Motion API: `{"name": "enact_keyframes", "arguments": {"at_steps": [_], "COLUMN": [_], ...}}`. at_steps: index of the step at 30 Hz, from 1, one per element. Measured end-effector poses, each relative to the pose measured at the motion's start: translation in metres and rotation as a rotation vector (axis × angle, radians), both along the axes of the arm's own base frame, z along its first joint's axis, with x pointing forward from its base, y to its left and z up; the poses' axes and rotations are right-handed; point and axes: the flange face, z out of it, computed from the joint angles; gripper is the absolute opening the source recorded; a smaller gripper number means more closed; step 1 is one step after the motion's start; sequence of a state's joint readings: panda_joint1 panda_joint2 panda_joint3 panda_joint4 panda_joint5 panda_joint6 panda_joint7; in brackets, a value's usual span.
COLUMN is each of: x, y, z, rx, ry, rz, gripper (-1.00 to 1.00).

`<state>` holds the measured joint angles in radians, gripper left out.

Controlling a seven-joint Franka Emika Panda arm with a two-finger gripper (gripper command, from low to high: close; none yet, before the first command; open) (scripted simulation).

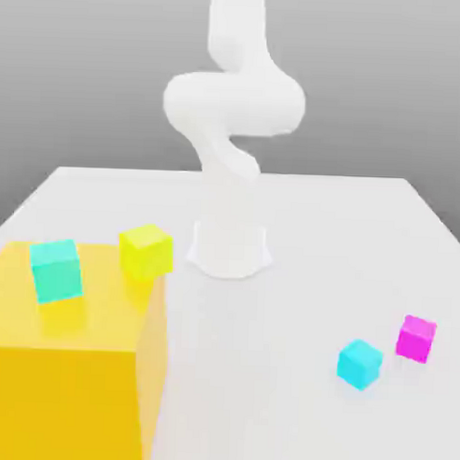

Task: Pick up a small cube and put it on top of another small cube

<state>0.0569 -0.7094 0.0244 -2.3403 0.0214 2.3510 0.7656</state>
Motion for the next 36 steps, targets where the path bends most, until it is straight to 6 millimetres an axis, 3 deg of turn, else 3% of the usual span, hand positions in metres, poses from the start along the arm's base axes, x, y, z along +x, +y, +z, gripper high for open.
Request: {"name": "enact_keyframes", "arguments": {"at_steps": [5, 10, 14, 18, 22, 28, 29, 36], "x": [0.039, 0.035, 0.004, -0.054, -0.110, -0.119, -0.119, -0.120], "y": [0.082, 0.163, 0.218, 0.264, 0.280, 0.280, 0.279, 0.279], "z": [-0.107, -0.216, -0.303, -0.386, -0.459, -0.527, -0.533, -0.532], "rx": [-0.058, -0.133, -0.206, -0.297, -0.383, -0.395, -0.396, -0.396], "ry": [0.158, 0.304, 0.415, 0.519, 0.614, 0.633, 0.633, 0.633], "rz": [0.208, 0.413, 0.576, 0.759, 0.896, 0.915, 0.915, 0.915], "gripper": [0.00, 0.00, 0.00, 0.00, 0.00, 0.00, -1.00, -1.00]}}
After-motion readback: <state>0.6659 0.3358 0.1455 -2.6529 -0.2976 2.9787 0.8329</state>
